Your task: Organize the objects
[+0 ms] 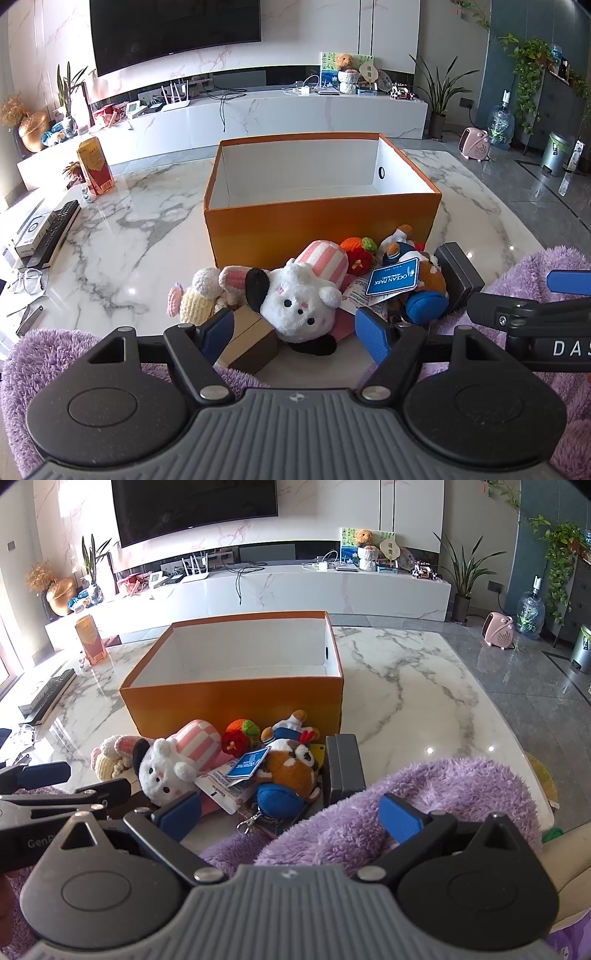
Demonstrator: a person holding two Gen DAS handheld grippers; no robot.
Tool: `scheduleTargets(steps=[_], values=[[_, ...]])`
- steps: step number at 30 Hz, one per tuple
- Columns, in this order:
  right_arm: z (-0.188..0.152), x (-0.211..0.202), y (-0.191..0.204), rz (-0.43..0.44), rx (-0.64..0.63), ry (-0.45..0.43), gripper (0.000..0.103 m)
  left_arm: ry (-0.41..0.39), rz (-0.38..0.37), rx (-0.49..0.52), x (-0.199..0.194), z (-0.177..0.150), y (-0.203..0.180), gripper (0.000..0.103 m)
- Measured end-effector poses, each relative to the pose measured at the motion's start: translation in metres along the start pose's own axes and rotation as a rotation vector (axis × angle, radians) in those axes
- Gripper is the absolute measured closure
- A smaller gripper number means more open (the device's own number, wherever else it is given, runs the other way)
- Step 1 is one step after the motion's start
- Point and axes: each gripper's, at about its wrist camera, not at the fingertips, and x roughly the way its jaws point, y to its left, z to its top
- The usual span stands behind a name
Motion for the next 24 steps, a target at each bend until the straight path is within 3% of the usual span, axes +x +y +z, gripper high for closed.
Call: scheduleTargets(steps=[9,15,19,24], values=[[0.001,0.006,0.002,0.003,-0.006,0.008,0.001,0.004,-0.003,-0.018,0.003,0.0,0.003,0.018],[0.004,0.016,0.001,0.051,0.003,0.03,0.001,0.016,-0.006,-0.011,0.012,0.002,0.007,0.018],[0.008,0.026,0.002,0.078,-0.009,0.054,0.02,0.055,-0.03,0.004,0.02,0.003,0.01,0.023],[0.015,0.044,0.006,0.118,-0.012,0.096,0.043,0.071,-0.091,0.023,0.033,0.008,0.014,0.048]])
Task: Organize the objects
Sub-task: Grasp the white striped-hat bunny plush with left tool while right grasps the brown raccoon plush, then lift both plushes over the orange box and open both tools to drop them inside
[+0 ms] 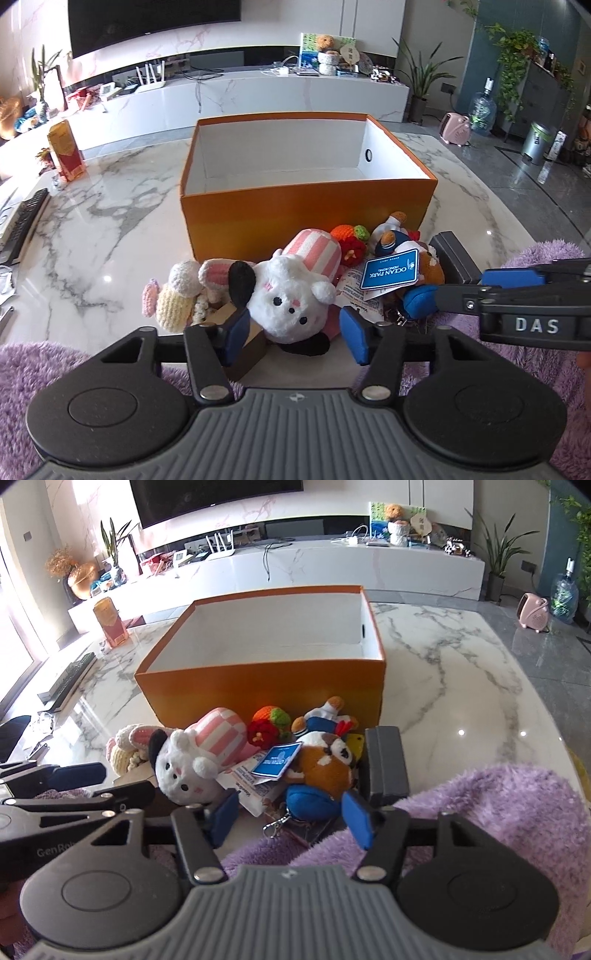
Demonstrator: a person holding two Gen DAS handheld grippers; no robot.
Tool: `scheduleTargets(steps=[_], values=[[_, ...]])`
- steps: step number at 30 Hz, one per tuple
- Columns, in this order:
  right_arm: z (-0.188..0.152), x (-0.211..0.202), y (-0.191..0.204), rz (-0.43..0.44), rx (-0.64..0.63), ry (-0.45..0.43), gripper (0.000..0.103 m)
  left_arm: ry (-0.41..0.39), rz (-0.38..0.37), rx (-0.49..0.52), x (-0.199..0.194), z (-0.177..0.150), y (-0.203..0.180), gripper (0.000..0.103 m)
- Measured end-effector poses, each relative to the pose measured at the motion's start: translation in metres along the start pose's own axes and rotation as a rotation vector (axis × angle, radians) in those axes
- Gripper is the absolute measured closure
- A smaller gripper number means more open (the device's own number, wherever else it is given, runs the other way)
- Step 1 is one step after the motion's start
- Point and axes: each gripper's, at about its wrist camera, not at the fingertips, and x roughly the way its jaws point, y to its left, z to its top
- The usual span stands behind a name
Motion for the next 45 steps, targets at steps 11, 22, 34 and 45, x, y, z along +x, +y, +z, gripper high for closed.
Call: scheduleTargets(steps=[11,22,34,45], values=[[0.019,0.037,-0.007,-0.014,0.012,0.069,0.06,0.027,-0.019,0.259,0.044,0.008,-0.018,0.028],[0.028,0.065,-0.014,-0.023,-0.077,0.126,0.044,0.087,0.053,0.46,0.083,0.001,-0.036,0.019],[0.027,0.092,-0.011,-0.055,-0.151,0.164,0.035,0.074,0.152,0.561,0.105,-0.007,-0.044,0.016],[0.02,0.078,-0.015,-0.065,-0.123,0.112,0.045,0.028,0.171,0.518,0.102,0.0,-0.043,0.031]])
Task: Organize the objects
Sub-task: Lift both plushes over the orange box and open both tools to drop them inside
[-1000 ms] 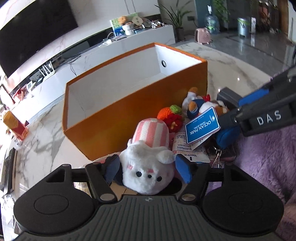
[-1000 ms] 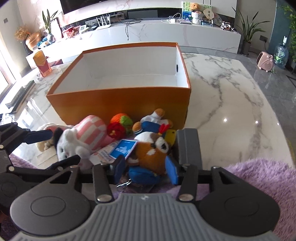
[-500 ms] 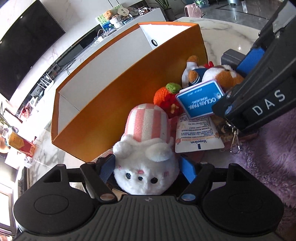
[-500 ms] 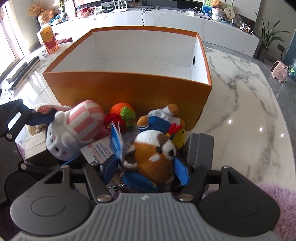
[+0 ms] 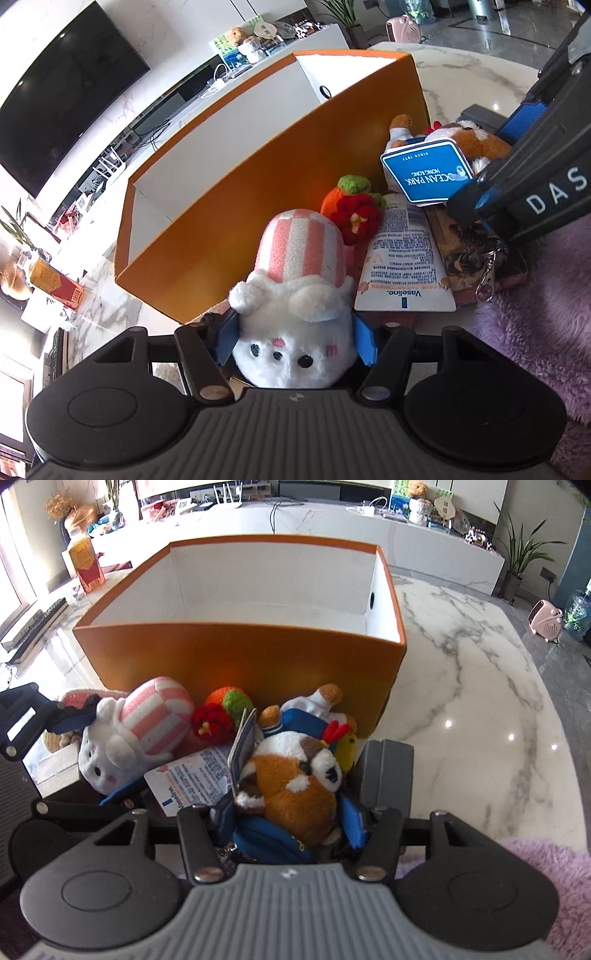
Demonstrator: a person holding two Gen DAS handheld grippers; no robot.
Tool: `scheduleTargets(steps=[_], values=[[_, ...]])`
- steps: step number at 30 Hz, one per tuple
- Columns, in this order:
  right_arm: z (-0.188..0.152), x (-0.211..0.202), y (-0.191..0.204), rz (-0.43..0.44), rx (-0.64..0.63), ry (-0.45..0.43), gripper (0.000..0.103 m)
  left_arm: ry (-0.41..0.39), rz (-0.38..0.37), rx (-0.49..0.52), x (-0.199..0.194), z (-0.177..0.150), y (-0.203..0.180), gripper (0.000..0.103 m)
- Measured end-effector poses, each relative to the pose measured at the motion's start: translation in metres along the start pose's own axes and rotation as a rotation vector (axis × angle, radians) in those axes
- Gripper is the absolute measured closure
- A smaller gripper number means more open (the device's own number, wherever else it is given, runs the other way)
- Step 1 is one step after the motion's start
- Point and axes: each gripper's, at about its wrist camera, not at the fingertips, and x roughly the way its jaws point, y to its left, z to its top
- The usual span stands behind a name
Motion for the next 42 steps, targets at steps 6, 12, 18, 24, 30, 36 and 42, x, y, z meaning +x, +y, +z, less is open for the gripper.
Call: scheduleTargets(steps=[6,12,18,24,30,36,42], values=[[-0.003,-0.025,-0.004,0.015,0.001,-0.078,0.046,-0.027,-0.075,-0.137,-0.02,0.006,0.022,0.032],[0.004,-0.047,-0.005,0.054,-0.031,-0.129,0.046,-0.059,-0.189,-0.278,-0.053,0.01,0.048,0.032],[0.024,-0.07,-0.009,0.072,-0.066,-0.189,0.046,-0.116,-0.266,-0.359,-0.077,0.026,0.075,0.032],[0.056,-0.089,-0.017,0.092,-0.069,-0.274,0.046,-0.2,-0.281,-0.387,-0.09,0.055,0.111,0.032],[0.103,-0.094,-0.022,0.094,-0.048,-0.371,0.047,-0.251,-0.262,-0.418,-0.085,0.089,0.145,0.032],[0.143,-0.067,-0.019,0.088,-0.016,-0.381,0.047,-0.189,-0.279,-0.468,-0.042,0.114,0.169,0.032],[0.164,-0.006,-0.01,0.114,-0.019,-0.278,0.047,0.004,-0.328,-0.484,0.032,0.114,0.169,0.032]])
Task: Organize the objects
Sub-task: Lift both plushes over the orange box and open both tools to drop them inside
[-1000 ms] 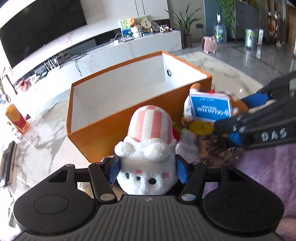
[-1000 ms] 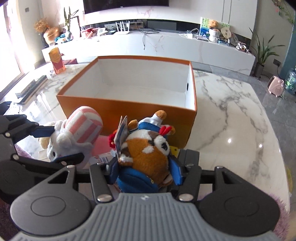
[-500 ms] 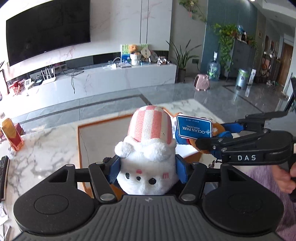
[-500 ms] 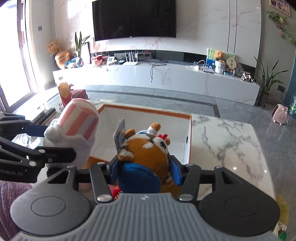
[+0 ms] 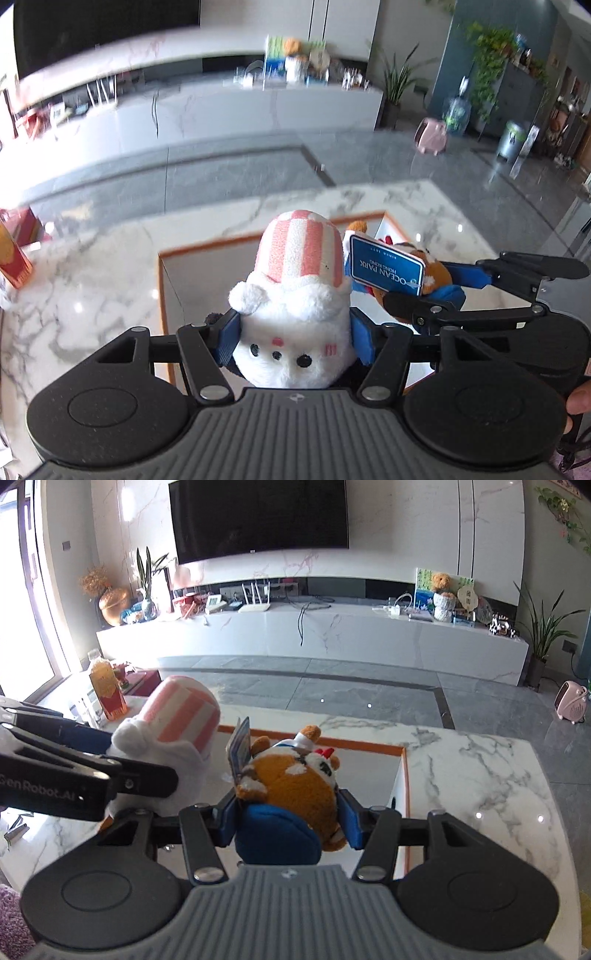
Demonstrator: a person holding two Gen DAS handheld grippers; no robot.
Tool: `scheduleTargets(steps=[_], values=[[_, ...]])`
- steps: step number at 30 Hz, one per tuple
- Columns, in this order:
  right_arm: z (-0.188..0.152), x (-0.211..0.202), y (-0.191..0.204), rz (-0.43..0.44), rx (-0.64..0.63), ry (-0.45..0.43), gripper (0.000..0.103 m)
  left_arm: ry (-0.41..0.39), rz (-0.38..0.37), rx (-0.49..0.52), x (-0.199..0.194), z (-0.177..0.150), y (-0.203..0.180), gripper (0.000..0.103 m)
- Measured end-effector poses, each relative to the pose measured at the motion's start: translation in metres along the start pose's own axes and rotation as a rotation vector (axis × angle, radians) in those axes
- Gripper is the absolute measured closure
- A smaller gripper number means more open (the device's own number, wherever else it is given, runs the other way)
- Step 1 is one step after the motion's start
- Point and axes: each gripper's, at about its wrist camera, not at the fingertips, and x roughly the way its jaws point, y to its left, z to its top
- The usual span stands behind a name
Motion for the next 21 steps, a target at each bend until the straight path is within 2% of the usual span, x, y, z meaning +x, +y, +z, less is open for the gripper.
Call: scheduleTargets(steps=[4,9,14,21], values=[[-0.011,0.039,-0.001,0.002,0.006,0.107,0.047,0.089,-0.004,-0.023,0.03,-0.007,0.015,0.032],[-0.023,0.066,-0.005,0.045,0.042,0.2,0.047,0.162,0.028,0.023,0.044,-0.009,0.011,0.031],[-0.031,0.081,-0.006,0.058,0.047,0.256,0.047,0.23,0.089,0.103,0.054,-0.014,0.006,0.03],[-0.035,0.084,-0.009,0.075,0.067,0.287,0.046,0.29,0.185,0.166,0.069,-0.026,0.008,0.029]])
